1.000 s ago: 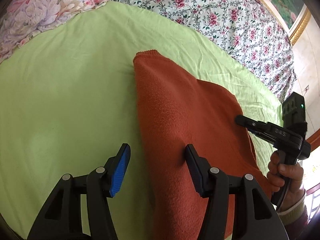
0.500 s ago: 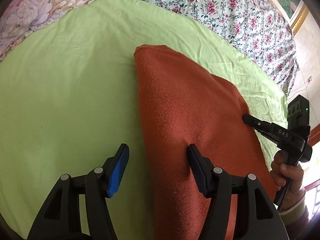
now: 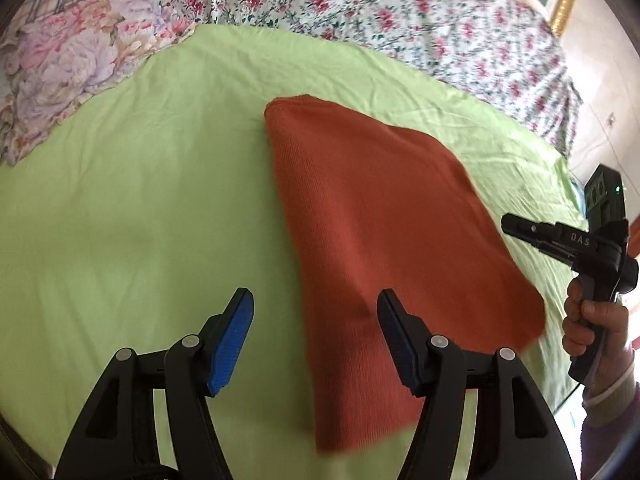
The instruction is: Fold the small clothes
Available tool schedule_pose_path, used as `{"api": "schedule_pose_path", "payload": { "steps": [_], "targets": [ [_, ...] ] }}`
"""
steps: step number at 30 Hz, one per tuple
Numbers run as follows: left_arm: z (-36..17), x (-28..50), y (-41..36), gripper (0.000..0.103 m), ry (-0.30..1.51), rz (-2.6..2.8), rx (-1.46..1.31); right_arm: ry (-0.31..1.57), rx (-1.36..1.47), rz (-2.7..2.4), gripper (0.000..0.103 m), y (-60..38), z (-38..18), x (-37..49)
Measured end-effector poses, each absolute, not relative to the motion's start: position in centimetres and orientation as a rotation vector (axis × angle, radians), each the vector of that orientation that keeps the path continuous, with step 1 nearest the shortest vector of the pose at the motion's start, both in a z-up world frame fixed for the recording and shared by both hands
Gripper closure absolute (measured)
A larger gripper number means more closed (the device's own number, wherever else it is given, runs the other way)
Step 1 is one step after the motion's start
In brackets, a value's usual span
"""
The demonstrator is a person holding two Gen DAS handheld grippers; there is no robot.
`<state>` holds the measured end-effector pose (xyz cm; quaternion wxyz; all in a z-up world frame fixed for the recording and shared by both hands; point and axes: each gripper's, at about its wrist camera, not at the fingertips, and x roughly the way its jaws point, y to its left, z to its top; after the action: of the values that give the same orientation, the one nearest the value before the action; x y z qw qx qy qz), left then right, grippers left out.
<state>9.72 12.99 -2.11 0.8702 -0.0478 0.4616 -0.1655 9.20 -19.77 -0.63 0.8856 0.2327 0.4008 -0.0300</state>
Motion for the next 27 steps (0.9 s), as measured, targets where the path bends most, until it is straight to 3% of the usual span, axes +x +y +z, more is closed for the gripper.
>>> {"api": "schedule_pose_path", "payload": {
  "steps": [5, 14, 17, 22, 23, 25, 27],
  "targets": [
    [-2.9, 6.1, 14.4, 0.038, 1.005, -0.342, -0.155, 0.860, 0.519, -0.028, 0.073, -17.7, -1.6, 3.3],
    [-4.1, 2.2, 11.8, 0.037, 0.972, -0.381, -0.007, 0.893, 0.539, -0.003, 0.072, -16.0, -3.2, 0.7],
    [-5.1, 2.7, 11.3, 0.037, 0.986, -0.377, 0.008, 0.917, 0.534, 0.034, 0.094, -15.3, -2.9, 1.8],
    [-5.7, 3.0, 10.2, 0.038, 0.962, -0.296, 0.093, 0.775, 0.686, 0.150, 0.095, -16.3, 1.0, 1.7],
    [-5.7, 3.0, 10.2, 0.040, 0.953, -0.266, 0.105, 0.752, 0.695, 0.157, 0.096, -16.4, 1.7, 1.6],
    [-5.5, 3.3, 11.1, 0.063, 0.944, -0.198, 0.074, 0.726, 0.676, 0.147, 0.097, -16.4, 2.6, 1.3],
    [-5.3, 3.6, 12.6, 0.066, 0.952, -0.189, -0.034, 0.738, 0.610, 0.104, 0.097, -16.0, 2.5, 1.1]
  ]
}}
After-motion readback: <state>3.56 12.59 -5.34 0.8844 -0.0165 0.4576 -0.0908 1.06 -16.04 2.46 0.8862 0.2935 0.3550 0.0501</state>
